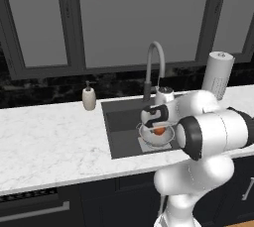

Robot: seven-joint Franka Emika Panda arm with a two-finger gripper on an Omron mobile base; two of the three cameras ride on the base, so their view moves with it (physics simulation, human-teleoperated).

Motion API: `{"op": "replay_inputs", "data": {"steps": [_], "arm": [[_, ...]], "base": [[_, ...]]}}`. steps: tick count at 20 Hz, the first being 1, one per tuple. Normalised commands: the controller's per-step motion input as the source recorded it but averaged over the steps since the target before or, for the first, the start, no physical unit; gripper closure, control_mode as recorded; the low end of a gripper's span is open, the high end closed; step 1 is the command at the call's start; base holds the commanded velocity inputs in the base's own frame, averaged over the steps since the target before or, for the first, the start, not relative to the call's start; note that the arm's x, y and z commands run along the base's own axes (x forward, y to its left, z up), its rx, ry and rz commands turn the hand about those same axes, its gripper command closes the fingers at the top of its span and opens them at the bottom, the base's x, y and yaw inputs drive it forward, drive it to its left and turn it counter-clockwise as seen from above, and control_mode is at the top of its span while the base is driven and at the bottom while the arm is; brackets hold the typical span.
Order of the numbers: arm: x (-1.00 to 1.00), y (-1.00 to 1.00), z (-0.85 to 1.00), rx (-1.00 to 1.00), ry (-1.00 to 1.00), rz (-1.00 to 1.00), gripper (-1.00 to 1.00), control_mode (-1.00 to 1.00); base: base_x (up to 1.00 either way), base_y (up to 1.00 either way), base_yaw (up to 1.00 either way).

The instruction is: Put the colander in the sink, put the kiwi, orange in the colander, and turn on the sink faucet and pour water over the colander.

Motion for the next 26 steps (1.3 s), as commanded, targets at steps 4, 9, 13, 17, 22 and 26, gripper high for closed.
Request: {"op": "replay_inputs", "data": {"steps": [4, 9, 13, 17, 22, 26], "arm": [[0.4, -0.43, -0.18, 0.0, 0.0, -0.04, 1.0, -1.0], [0.2, -0.19, -0.41, 0.0, 0.0, -0.02, 1.0, -1.0], [0.02, -0.02, -0.47, 0.0, 0.0, 0.0, 1.0, -1.0], [0.09, 0.0, -0.41, 0.0, 0.0, -0.01, 1.0, -1.0], [0.09, -0.01, -0.3, 0.0, 0.0, 0.0, 1.0, -1.0], [0.13, 0.0, -0.07, 0.0, 0.0, -0.01, 1.0, -1.0]], "base": [[0.0, 0.0, 0.0], [0.0, 0.0, 0.0], [0.0, 0.0, 0.0], [0.0, 0.0, 0.0], [0.0, 0.0, 0.0], [0.0, 0.0, 0.0]]}}
